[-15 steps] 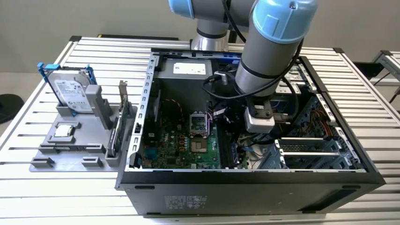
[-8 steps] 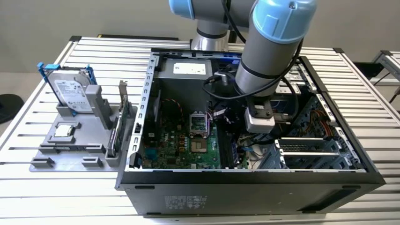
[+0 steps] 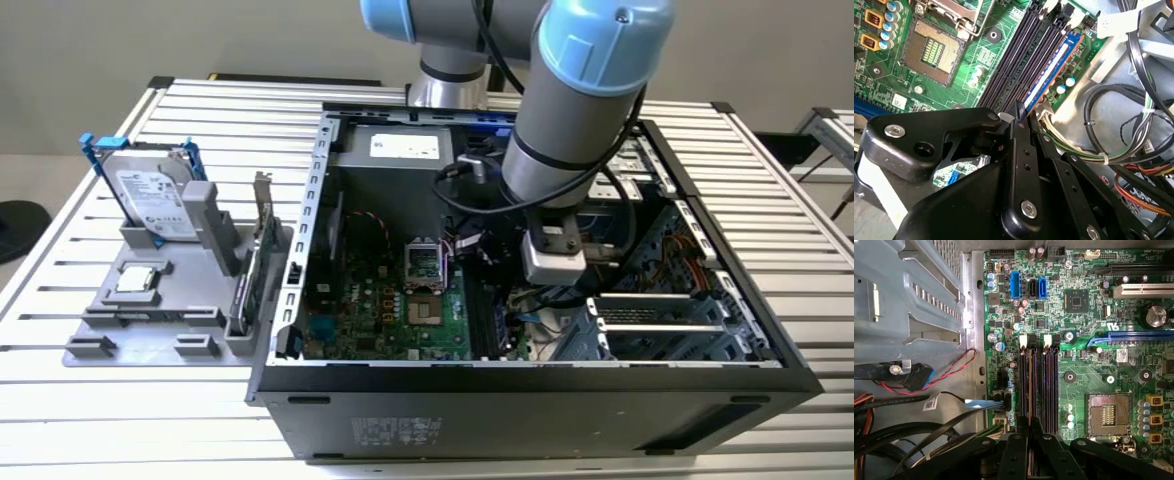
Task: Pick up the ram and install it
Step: 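Insert the ram into the slot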
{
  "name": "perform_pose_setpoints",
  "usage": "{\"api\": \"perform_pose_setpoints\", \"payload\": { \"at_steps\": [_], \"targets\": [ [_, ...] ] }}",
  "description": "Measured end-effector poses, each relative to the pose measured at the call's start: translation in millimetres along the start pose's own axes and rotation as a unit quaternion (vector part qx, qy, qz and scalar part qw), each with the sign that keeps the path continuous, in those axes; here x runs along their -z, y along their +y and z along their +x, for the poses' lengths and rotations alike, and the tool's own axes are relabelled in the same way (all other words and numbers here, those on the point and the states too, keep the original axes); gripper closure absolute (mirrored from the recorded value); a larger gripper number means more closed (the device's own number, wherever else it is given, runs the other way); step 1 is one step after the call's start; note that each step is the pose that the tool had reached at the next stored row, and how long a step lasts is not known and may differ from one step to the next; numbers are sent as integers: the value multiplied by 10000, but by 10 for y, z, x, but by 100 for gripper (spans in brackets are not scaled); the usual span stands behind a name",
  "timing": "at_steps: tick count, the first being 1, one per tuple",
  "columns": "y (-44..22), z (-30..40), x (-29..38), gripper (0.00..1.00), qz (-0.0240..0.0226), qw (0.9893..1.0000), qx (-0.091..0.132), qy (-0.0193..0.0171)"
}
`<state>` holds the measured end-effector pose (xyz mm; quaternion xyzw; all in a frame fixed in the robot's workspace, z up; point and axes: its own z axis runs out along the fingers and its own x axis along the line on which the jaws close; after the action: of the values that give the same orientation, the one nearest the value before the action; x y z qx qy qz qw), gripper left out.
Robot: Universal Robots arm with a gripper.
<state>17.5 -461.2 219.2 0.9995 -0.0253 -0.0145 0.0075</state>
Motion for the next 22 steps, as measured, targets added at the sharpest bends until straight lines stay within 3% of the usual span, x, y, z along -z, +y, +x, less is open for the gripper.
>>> {"api": "perform_pose_setpoints", "payload": {
  "at_steps": [22],
  "targets": [
    [-1, 1, -35, 100, 15, 10000, 0, -9]
  ]
}}
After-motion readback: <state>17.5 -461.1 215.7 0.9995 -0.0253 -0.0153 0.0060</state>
